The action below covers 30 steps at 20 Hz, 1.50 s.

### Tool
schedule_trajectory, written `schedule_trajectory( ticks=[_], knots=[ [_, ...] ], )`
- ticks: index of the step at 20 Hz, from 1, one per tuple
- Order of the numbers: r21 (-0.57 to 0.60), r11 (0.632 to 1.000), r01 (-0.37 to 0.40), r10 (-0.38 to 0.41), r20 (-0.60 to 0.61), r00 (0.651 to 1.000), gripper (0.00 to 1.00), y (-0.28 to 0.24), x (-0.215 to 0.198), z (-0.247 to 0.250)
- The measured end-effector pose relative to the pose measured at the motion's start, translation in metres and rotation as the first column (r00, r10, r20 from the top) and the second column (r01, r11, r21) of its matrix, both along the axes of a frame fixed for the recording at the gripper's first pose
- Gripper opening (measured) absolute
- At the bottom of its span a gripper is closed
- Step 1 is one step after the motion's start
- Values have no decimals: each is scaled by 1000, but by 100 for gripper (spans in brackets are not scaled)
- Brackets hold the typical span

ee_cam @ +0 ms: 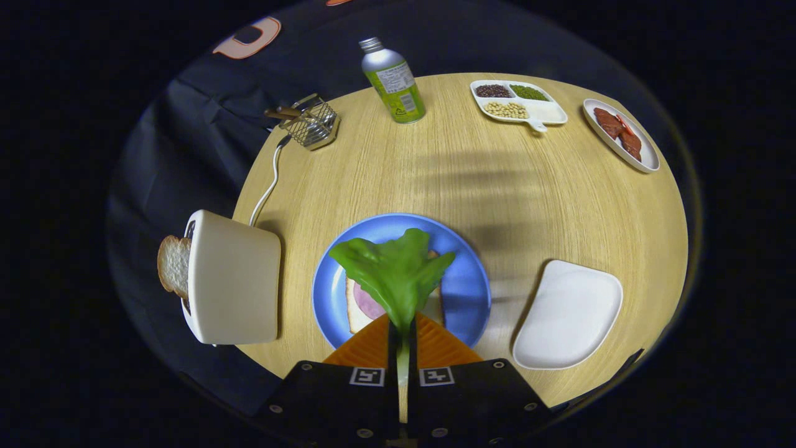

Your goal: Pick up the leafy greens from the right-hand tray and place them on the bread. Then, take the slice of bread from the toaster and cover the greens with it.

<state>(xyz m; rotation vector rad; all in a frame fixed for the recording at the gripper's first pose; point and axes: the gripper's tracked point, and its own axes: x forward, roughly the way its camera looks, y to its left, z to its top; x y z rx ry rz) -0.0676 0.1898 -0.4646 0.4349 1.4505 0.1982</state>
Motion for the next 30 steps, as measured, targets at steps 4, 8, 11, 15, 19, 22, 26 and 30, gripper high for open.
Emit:
schedule_trajectory(
  ticks=[4,8,11,15,19,22,26,30],
  knots=[
    [-7,1000,-15,15,3,1000,10,10,7,-5],
    [-18,999,-31,32,16,999,20,13,8,-6],
    [-35,999,-35,37,50,998,30,13,13,-1],
    [-17,1000,-24,25,80,996,44,16,23,19],
    [9,1000,-3,2,134,991,51,28,45,58],
    [14,1000,-15,12,161,987,70,41,57,85],
    [39,997,-60,52,186,981,87,75,68,123],
    [46,993,-111,100,206,974,89,114,74,155]
  ],
)
